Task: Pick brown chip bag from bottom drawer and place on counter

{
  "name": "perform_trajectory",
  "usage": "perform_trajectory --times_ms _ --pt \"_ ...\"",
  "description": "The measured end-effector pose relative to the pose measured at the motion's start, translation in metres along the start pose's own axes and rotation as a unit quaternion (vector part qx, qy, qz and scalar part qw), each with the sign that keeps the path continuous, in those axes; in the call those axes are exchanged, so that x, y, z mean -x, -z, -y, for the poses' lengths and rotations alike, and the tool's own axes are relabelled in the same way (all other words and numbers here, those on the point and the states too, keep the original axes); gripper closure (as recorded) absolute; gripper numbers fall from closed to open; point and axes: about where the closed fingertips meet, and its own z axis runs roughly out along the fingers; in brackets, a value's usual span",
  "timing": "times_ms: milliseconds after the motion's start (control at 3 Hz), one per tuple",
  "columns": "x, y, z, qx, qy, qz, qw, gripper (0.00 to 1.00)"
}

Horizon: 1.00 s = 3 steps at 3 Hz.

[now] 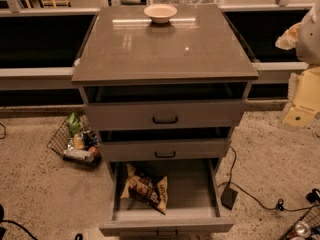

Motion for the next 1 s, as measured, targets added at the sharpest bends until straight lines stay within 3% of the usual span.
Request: perform_trajectory --times_ms 667,1000 --pt "-0.003 -0.011 -0.002 0.011 0.002 -0.003 0.9999 0.00" --pt "-0.012 -0.053 -0.018 0.037 0.014 0.011 0.9992 0.00"
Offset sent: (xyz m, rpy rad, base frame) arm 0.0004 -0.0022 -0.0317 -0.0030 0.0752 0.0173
